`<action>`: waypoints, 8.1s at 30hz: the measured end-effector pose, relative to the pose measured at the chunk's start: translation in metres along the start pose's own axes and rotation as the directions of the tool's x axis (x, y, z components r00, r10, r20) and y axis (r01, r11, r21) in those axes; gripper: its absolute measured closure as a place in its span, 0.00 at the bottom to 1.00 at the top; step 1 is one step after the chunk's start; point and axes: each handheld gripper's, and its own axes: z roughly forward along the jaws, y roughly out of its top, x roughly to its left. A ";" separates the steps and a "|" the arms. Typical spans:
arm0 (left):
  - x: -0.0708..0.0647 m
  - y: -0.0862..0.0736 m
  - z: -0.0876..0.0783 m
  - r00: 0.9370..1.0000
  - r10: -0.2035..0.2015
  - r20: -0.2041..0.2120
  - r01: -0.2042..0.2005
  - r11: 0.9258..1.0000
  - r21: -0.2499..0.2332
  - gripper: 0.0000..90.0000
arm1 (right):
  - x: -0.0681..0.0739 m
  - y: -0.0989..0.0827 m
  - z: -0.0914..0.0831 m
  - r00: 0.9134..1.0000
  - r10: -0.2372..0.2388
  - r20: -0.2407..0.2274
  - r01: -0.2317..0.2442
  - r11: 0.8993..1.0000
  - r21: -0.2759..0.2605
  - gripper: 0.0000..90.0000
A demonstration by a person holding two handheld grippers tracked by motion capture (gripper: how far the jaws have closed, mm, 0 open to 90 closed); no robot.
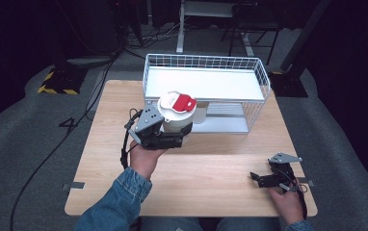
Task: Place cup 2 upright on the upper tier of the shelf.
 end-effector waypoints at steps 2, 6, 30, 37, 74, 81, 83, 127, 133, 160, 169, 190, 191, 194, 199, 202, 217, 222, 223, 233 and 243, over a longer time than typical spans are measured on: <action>0.001 0.004 0.002 1.000 -0.003 0.001 0.003 1.000 -0.003 0.15 | 0.000 0.000 0.000 1.000 0.000 0.001 0.000 1.000 -0.001 0.00; 0.004 0.013 0.008 1.000 -0.008 0.003 0.008 1.000 -0.008 0.15 | 0.000 0.000 0.000 1.000 0.001 0.001 -0.001 1.000 -0.001 0.00; 0.024 0.060 0.045 1.000 -0.011 -0.029 0.010 1.000 -0.025 0.15 | 0.000 0.000 0.000 1.000 0.001 0.001 -0.001 1.000 -0.001 0.00; 0.029 0.068 0.056 0.999 -0.015 -0.044 0.013 0.999 -0.036 0.15 | 0.000 0.000 0.000 1.000 -0.002 0.000 0.002 1.000 0.001 0.00; 0.070 0.090 0.140 0.985 -0.048 -0.163 0.046 0.999 -0.020 0.15 | 0.000 0.000 0.000 1.000 -0.001 0.000 0.001 1.000 -0.001 0.00; 0.069 0.088 0.158 0.984 -0.029 -0.178 0.029 1.000 0.000 0.15 | 0.000 0.000 0.000 1.000 -0.002 0.000 0.002 1.000 -0.001 0.00; 0.070 0.086 0.162 0.983 -0.037 -0.181 0.038 0.999 0.001 0.15 | 0.000 0.000 0.000 1.000 -0.002 0.000 0.002 1.000 -0.001 0.00; 0.063 0.072 0.188 0.979 -0.034 -0.202 0.044 0.998 0.044 0.15 | 0.000 0.000 0.000 1.000 -0.009 -0.003 0.009 1.000 -0.003 0.01; 0.064 0.073 0.187 0.981 -0.043 -0.189 0.052 0.998 0.046 0.13 | 0.000 0.000 0.000 1.000 -0.008 -0.004 0.008 1.000 -0.003 0.01; 0.050 0.075 0.125 0.987 -0.042 -0.153 0.055 0.995 0.083 0.00 | 0.000 0.001 0.001 1.000 -0.008 -0.006 0.008 1.000 0.001 0.01; 0.036 0.072 0.088 0.990 -0.019 -0.141 0.029 0.997 0.072 0.00 | 0.000 0.001 0.001 1.000 -0.015 -0.011 0.015 1.000 0.000 0.01; 0.026 0.049 0.009 0.992 -0.009 -0.127 0.018 0.997 0.072 0.00 | 0.000 0.001 0.001 1.000 -0.016 -0.013 0.016 1.000 0.001 0.01; 0.026 0.048 0.005 0.992 -0.008 -0.129 0.018 0.997 0.075 0.00 | 0.000 0.001 0.001 1.000 -0.016 -0.012 0.016 1.000 0.001 0.01; 0.025 0.043 -0.005 0.992 -0.002 -0.126 0.013 0.997 0.081 0.00 | 0.000 0.001 0.001 1.000 -0.016 -0.013 0.016 1.000 0.001 0.01; 0.022 0.032 -0.018 0.994 0.004 -0.107 0.005 0.996 0.089 0.00 | 0.000 0.001 0.001 1.000 -0.015 -0.013 0.015 1.000 0.001 0.01; 0.021 0.026 -0.025 0.996 0.000 -0.095 0.008 0.996 0.092 0.00 | 0.000 0.001 0.001 1.000 -0.015 -0.013 0.015 1.000 0.001 0.01; 0.028 -0.017 -0.049 0.995 -0.001 -0.095 0.014 0.990 0.144 0.00 | 0.000 0.001 0.001 1.000 -0.014 -0.013 0.014 1.000 0.001 0.01; 0.027 -0.033 -0.061 0.992 -0.006 -0.126 0.024 0.989 0.145 0.00 | 0.000 0.001 0.001 1.000 -0.015 -0.013 0.015 1.000 0.001 0.01; 0.026 -0.036 -0.064 0.991 -0.009 -0.131 0.028 0.990 0.140 0.00 | 0.000 0.002 0.001 1.000 -0.013 -0.012 0.013 1.000 0.001 0.01; 0.020 -0.076 -0.078 0.987 0.008 -0.161 0.030 0.972 0.231 0.02 | 0.000 0.002 0.002 1.000 -0.012 -0.012 0.012 1.000 0.000 0.01; 0.027 -0.118 -0.077 0.983 -0.069 -0.170 0.118 0.947 0.298 0.04 | 0.000 0.002 0.002 1.000 -0.012 -0.012 0.012 1.000 0.000 0.01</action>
